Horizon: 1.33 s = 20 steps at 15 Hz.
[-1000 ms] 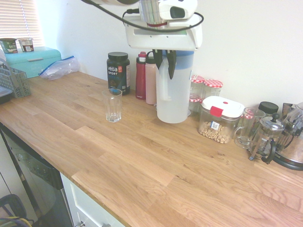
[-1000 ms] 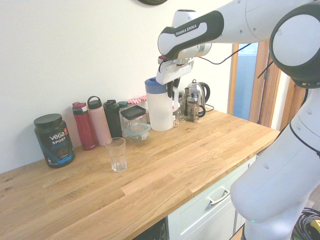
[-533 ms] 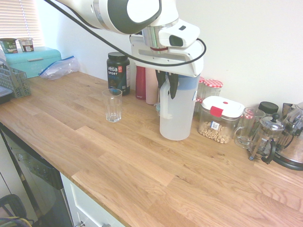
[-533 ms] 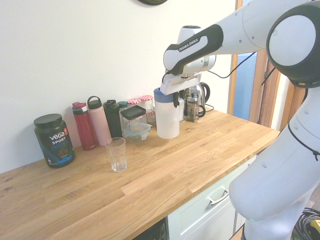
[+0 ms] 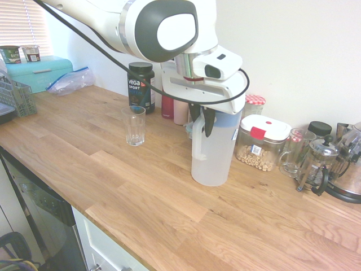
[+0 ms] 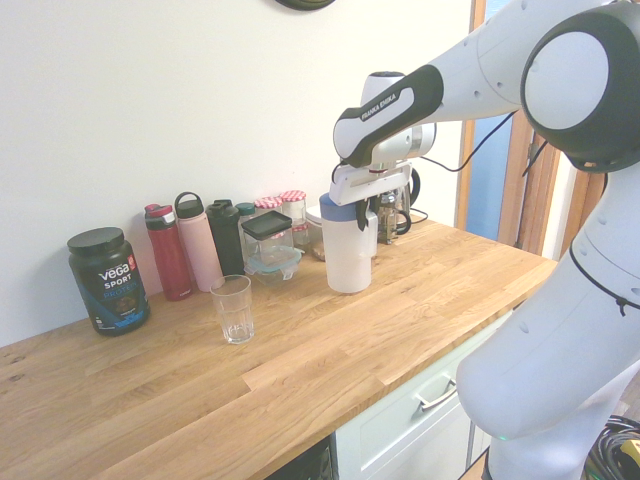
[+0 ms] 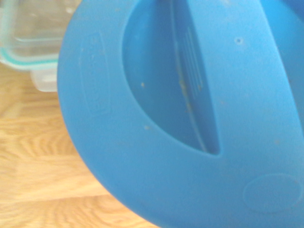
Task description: Pour me some water
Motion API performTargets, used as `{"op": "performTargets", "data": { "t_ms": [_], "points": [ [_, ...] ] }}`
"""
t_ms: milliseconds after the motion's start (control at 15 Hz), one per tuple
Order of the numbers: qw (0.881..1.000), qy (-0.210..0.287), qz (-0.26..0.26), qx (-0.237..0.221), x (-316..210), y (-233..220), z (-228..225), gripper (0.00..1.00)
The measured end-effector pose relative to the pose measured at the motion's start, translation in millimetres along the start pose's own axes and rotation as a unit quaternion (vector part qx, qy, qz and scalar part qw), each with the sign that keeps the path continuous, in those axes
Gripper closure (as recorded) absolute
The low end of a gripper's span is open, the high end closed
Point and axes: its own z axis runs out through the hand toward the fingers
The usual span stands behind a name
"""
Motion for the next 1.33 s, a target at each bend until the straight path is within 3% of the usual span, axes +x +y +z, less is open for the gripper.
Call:
{"op": "performTargets", "data": {
  "t_ms": [67,133,733,1000,1133,1333],
  "points": [
    [1.000,0.001,0.000,0.000,-0.1,1.0,1.0,1.00],
    [1.000,0.000,0.000,-0.002,-0.5,2.0,2.1,0.00],
    [1.000,0.000,0.001,-0.011,-1.7,4.3,3.1,0.00],
    [1.000,-0.007,-0.003,-0.029,-9.9,16.7,-23.5,0.00],
    [0.999,-0.012,-0.026,-0.027,-24.4,20.3,-49.2,0.00],
    [0.995,-0.037,-0.094,0.014,-68.0,-1.3,-69.5,0.00]
  ]
}}
